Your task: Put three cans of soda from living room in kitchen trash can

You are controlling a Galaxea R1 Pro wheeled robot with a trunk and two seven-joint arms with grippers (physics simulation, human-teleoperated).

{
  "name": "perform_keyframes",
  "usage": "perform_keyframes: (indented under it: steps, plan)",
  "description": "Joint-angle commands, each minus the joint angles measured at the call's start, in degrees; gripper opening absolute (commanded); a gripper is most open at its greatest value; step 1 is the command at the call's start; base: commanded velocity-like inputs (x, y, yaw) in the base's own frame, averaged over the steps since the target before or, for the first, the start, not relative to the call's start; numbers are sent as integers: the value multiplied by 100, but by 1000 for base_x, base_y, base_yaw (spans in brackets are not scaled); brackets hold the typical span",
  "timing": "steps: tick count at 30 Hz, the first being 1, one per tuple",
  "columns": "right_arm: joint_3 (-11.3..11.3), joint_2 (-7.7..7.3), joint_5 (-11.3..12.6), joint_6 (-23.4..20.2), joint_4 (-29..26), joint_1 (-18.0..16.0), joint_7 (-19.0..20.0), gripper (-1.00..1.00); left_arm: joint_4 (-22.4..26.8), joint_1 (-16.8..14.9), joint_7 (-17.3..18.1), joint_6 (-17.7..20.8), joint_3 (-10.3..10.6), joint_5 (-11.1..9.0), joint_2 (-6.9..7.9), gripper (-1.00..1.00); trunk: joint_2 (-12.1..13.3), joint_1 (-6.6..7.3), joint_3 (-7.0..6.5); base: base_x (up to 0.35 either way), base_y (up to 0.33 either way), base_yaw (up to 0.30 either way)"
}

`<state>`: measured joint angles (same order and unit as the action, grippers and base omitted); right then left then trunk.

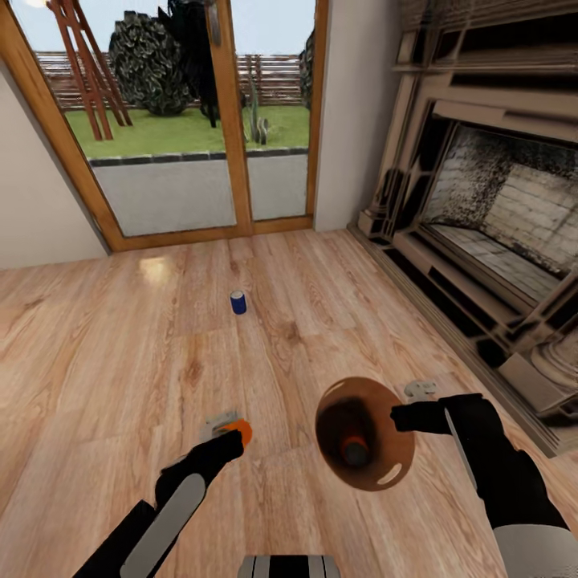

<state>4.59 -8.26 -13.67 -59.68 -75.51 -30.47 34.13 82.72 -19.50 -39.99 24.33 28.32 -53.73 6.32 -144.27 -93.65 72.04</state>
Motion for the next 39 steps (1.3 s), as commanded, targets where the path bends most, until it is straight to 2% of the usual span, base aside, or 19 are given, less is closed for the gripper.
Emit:
perform_keyframes:
  steps: [1, 3, 4, 6, 7, 11, 13, 15, 18, 19, 22, 23, 24, 26, 28, 31, 35, 39]
  plan:
    - [0, 2, 137, -32, 25, -6, 33, -100, 197, 68, -46, 50, 7, 4, -2, -100, 2, 2, -23, 0, 0, 0]
    - [2, 6, 129, -32, 193, -32, 12, -100, 638, 211, -130, 130, 59, 0, -75, -100, 5, 7, -67, 0, 0, 0]
    - [3, 9, 127, -32, 271, -52, 0, -100, 700, 223, -138, 141, 82, 1, -109, -100, 6, 10, -90, 0, 0, 0]
    - [7, 9, 122, -32, 674, -232, -63, -100, 844, 145, -156, 188, 150, 2, -321, -100, 9, 15, -134, 0, 0, 0]
    - [9, 9, 122, -32, 792, -291, -84, -100, 863, 70, -160, 223, 158, 2, -363, -100, 10, 17, -156, 0, 0, 0]
    - [25, -10, 133, -32, 1873, -838, -223, -100, 926, -1024, -191, 1043, 39, -76, -636, -100, 15, 28, -245, 0, 0, 0]
    - [32, -27, 139, -32, 2126, -970, -245, -100, 932, -1228, -187, 1229, 6, -177, -773, -100, 18, 33, -289, 0, 0, 0]
    - [38, -32, 142, -32, 2297, -1053, -326, -100, 936, -1394, -174, 1360, -9, -364, -883, -100, 21, 38, -333, 0, 0, 0]
    - [42, -17, 147, -32, 2403, -1087, -524, -100, 937, -1487, -106, 1483, -17, -490, -963, -100, 25, 46, -400, 0, 0, 0]
    - [44, -11, 153, -32, 2446, -1095, -639, -100, 936, -1518, -8, 1550, -19, -635, -1034, -100, 26, 48, -422, 0, 0, 0]
    - [43, 3, 179, -32, 2502, -1105, -816, -100, 828, -1562, 310, 1753, 13, -1281, -1161, -100, 30, 56, -488, 0, 0, 0]
    - [40, 5, 182, -32, 2503, -1102, -840, -100, 710, -1556, 395, 1787, 66, -1413, -1179, -100, 31, 59, -510, 0, 0, 0]
    - [37, 6, 184, -32, 2495, -1100, -849, -100, 643, -1544, 438, 1797, 126, -1460, -1186, -100, 33, 61, -533, 0, 0, 0]
    - [22, 7, 189, -32, 2459, -1084, -861, -100, 418, -1517, 556, 1817, 452, -1560, -1204, -100, 35, 66, -577, 0, 0, 0]
    - [-5, 29, 198, -32, 2383, -1052, -868, -100, 43, -1504, 681, 1824, 896, -1638, -1277, -100, 38, 72, -621, 0, 0, 0]
    - [-16, 122, 170, -32, 2324, -1028, -872, -100, -222, -1494, 742, 1828, 1194, -1652, -1364, -100, 42, 79, -688, 0, 0, 0]
    - [-23, 173, 157, -32, 2303, -1019, -864, -100, -395, -1490, 769, 1829, 1386, -1653, -1393, -100, 47, 90, -776, 0, 0, 0]
    - [-32, 355, 142, -32, 2297, -976, -851, -100, -691, -1493, 751, 1803, 1445, -1619, -1400, -100, 53, 100, -865, 0, 0, 0]
